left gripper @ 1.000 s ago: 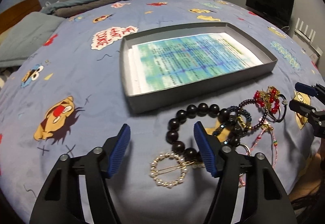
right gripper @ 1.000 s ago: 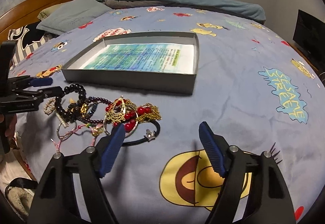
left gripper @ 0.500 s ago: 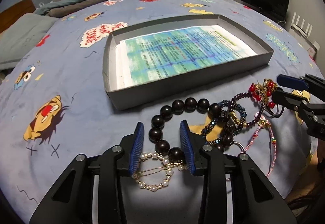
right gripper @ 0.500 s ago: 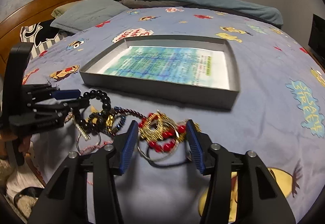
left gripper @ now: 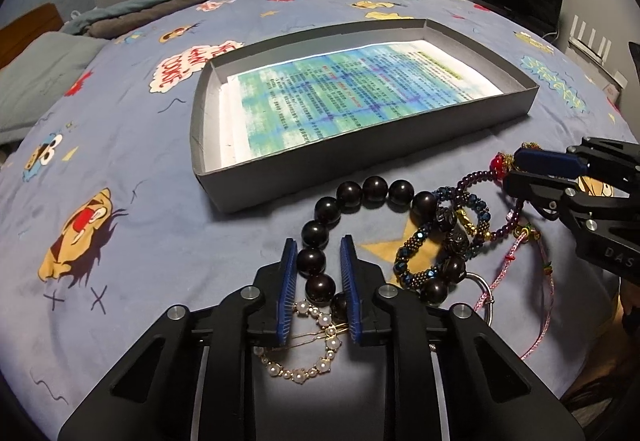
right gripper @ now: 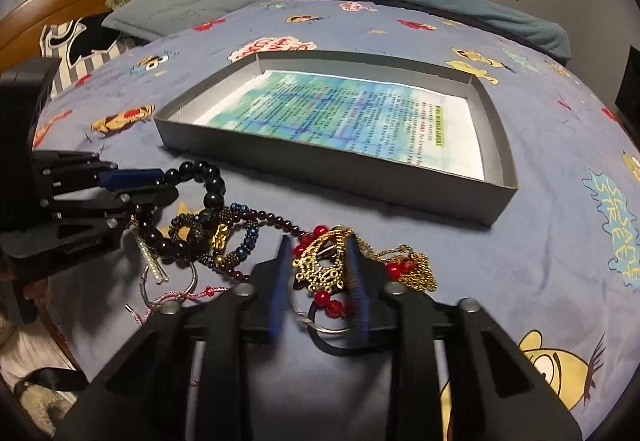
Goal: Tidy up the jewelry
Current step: 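Close the left gripper on the black bead bracelet while the right gripper grasps the red-and-gold ornament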
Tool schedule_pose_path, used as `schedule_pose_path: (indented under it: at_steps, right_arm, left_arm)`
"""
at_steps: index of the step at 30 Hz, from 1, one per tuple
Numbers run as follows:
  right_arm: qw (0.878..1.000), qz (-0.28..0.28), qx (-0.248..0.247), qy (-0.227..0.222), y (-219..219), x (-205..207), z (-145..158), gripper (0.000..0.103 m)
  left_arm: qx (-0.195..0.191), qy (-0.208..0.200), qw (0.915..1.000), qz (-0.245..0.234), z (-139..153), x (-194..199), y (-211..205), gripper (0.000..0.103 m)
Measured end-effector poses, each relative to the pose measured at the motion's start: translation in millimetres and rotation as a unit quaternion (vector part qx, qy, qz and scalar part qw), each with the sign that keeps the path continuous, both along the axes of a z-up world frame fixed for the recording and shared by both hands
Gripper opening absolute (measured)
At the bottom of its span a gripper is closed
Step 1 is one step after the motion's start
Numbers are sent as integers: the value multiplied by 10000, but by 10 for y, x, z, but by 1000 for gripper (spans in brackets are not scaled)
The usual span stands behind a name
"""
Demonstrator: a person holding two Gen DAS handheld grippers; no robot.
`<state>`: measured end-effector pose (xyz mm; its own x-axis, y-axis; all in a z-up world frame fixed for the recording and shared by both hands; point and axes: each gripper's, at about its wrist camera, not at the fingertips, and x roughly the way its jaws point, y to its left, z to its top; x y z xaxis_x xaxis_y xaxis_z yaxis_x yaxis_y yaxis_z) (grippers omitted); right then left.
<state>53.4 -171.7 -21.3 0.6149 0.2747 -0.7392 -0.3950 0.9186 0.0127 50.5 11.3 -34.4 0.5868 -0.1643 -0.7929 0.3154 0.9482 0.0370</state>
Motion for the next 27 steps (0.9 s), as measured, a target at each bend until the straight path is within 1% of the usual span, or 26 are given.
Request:
schedule_pose_path:
  at_steps: [1,2,8,13,15,20,24,27]
  right_arm:
    - [10000,5,0,-43,0,-13,5,25]
    - [10000,24,4,-74,2,-24,11,13]
    - [9996,27,53,-290,-13,-83,121,12]
    - [9988,-12,196,-444,-78,-143,267,12]
    - [9985,-1,222,-510,-93,-163,350,1]
    - [9972,62,144,-725,-79,-210,499,1]
    - [9972,30,202,-718,-106,-204,521,1]
    - [9962,32,251,-832,-128,-227,598,1]
  left_arm:
    - [-45,7,10000,6,-2,5,24,18]
    - [-92,8,10000,5,2,4,38,16]
    - [-162,-103,9998,3,54,-15,56,15]
    - [-264,-326,9991,-25,212,-107,83,15]
    - [-297,-430,9986,-54,308,-137,92,15]
    - [-483,-630,9968,-103,536,-182,124,15]
    - [-481,-712,9962,-163,602,-213,90,15]
    - [-490,-724,9959,-222,641,-234,76,15]
